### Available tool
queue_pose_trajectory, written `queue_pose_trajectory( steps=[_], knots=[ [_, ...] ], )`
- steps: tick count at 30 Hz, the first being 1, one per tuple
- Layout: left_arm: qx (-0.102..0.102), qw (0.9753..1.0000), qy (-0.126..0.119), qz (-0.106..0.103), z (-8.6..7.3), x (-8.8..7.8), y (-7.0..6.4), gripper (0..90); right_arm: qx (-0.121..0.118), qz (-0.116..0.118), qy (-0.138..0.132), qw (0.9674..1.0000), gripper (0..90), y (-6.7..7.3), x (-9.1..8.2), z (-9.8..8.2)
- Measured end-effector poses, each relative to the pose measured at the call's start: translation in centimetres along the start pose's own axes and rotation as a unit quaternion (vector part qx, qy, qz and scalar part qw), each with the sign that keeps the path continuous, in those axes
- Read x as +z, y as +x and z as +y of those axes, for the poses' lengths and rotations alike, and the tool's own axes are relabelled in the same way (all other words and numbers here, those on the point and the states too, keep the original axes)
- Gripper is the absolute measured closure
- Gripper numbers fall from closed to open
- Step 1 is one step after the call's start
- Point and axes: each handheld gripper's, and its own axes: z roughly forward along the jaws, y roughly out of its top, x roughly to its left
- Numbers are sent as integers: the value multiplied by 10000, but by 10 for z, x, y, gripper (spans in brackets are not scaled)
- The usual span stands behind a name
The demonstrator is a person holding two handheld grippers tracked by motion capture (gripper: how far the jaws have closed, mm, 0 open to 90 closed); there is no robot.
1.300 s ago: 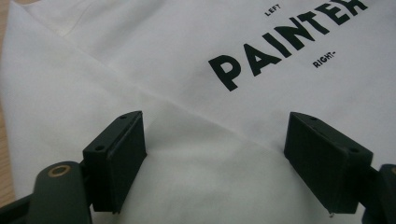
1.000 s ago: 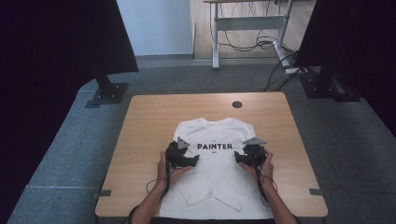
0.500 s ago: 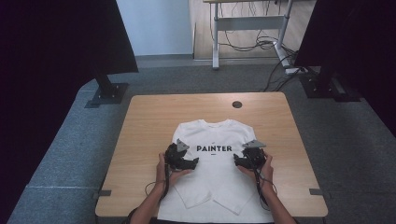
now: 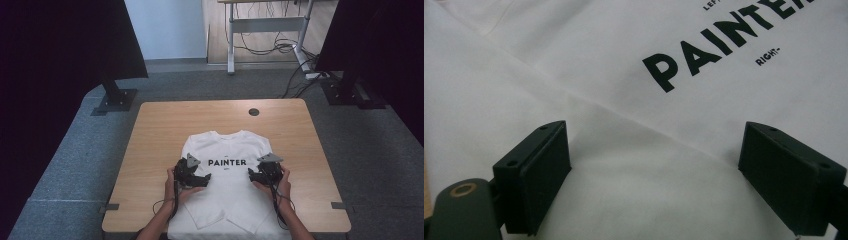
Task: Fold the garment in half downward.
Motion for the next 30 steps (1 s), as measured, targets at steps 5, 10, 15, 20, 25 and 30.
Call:
queue_pose_trajectory(
  steps=[5,10,15,20,25,30],
  knots=[
    [5,10000,7,15,-4,-5,-3,132,-1,19,-6,10000,267,3,-3,-3],
    [22,10000,-3,-4,-7,-8,-6,138,16,-11,-4,10000,272,8,-9,-7],
    [51,10000,-14,5,-9,-10,-8,149,10,6,-5,10000,274,9,-11,-10],
    [122,9999,-53,109,-9,-11,-10,147,2,5,-8,10000,273,9,-11,-10],
    [229,9995,-84,177,-9,-11,-13,147,-13,-2,-14,10000,274,10,-11,-10],
    [233,9996,-99,136,-9,-12,-13,171,-36,-15,-19,10000,275,10,-12,-10]
  ],
)
